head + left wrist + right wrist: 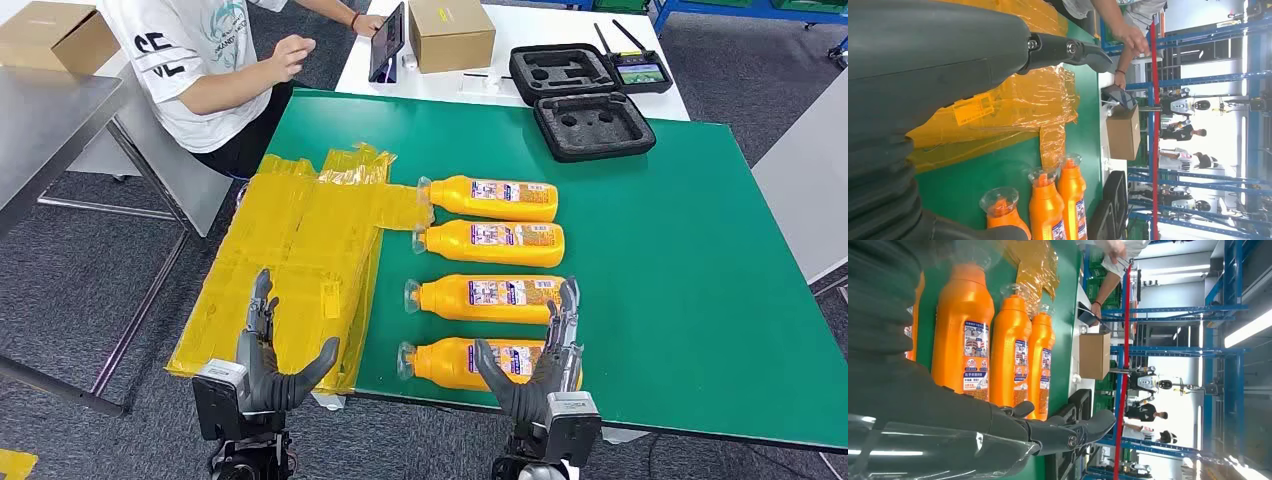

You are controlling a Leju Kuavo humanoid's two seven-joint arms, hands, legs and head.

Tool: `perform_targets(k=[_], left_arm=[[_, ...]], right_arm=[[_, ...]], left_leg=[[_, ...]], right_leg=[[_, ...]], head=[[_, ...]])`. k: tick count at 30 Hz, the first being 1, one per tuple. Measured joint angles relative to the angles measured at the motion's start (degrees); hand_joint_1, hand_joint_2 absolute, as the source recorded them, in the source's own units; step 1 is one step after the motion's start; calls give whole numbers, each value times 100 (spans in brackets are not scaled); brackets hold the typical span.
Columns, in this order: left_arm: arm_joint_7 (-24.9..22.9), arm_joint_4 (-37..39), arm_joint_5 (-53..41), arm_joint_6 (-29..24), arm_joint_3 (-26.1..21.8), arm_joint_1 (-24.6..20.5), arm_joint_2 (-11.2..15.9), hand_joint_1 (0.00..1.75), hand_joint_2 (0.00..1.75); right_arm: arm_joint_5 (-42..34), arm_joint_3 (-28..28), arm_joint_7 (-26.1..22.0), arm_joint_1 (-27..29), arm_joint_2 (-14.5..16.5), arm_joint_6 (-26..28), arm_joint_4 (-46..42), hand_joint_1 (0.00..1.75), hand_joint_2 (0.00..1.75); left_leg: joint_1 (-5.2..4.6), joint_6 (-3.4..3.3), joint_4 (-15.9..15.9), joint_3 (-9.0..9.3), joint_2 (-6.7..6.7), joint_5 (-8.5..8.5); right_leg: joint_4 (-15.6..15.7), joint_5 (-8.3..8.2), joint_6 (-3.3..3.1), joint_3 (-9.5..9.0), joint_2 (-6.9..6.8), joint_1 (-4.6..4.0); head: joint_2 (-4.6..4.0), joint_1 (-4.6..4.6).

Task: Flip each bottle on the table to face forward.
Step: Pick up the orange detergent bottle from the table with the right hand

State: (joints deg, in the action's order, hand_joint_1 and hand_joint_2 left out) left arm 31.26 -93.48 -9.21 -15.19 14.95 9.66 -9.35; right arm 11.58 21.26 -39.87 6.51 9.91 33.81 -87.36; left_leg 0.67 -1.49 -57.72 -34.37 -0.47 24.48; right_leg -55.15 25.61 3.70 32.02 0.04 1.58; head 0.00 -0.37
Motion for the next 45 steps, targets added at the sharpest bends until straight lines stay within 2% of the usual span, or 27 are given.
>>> perform_targets(k=[9,13,20,23,25,28,31,34,39,45], left_arm=[[10,-15,-1,-58,0,77,12,0,175],[12,-34,-11,-93,0,130,45,0,175],[-75,-32,354,369,0,133,125,0,175],[-68,-10,298,391,-8,90,149,0,175],[-39,38,247,446,-34,9,161,0,175],[59,144,154,550,-127,-141,181,0,175],[121,258,103,630,-221,-300,195,0,175],[131,359,141,716,-280,-440,203,0,175],[131,480,186,739,-334,-566,215,0,175],[132,513,209,721,-369,-615,230,0,175]], right_arm=[[115,13,20,6,-22,-66,0,0,175],[308,42,194,20,-45,-219,-1,0,175],[305,137,503,15,-99,-683,-2,0,175],[521,163,815,-28,-146,-1030,-2,0,175],[1015,190,1280,-122,-226,-1474,-9,0,175],[1917,204,2080,-379,-432,-2296,-75,0,175],[2136,210,2571,-875,-794,-3061,-105,0,175],[1978,211,2727,-1469,-1219,-3515,-50,0,175],[2065,323,2847,-2181,-1821,-3810,75,0,175],[1869,550,2962,-2624,-2315,-4297,185,0,175]], left_leg=[[0,0,0,0,0,0],[0,0,0,0,0,0],[0,0,0,1,0,0],[0,0,0,0,0,0],[0,0,0,0,1,0],[0,-1,0,0,0,-3],[-1,-2,-1,-1,1,-10],[-6,-8,-2,0,0,-16],[-10,-10,-4,-1,-1,-18],[-10,-10,-4,-5,-3,-18]], right_leg=[[0,0,0,1,0,0],[0,0,0,1,0,0],[0,0,0,0,0,0],[0,0,0,0,0,0],[0,-1,-1,0,0,0],[0,-7,-7,-1,0,0],[0,-12,-9,-1,0,1],[0,-17,-6,-2,0,7],[0,-20,-2,-3,0,10],[0,-19,-1,0,0,10]], head=[[0,0],[0,-1],[0,0],[0,-1],[0,-1],[0,-1],[-1,-1],[0,1],[0,-1],[0,-2]])
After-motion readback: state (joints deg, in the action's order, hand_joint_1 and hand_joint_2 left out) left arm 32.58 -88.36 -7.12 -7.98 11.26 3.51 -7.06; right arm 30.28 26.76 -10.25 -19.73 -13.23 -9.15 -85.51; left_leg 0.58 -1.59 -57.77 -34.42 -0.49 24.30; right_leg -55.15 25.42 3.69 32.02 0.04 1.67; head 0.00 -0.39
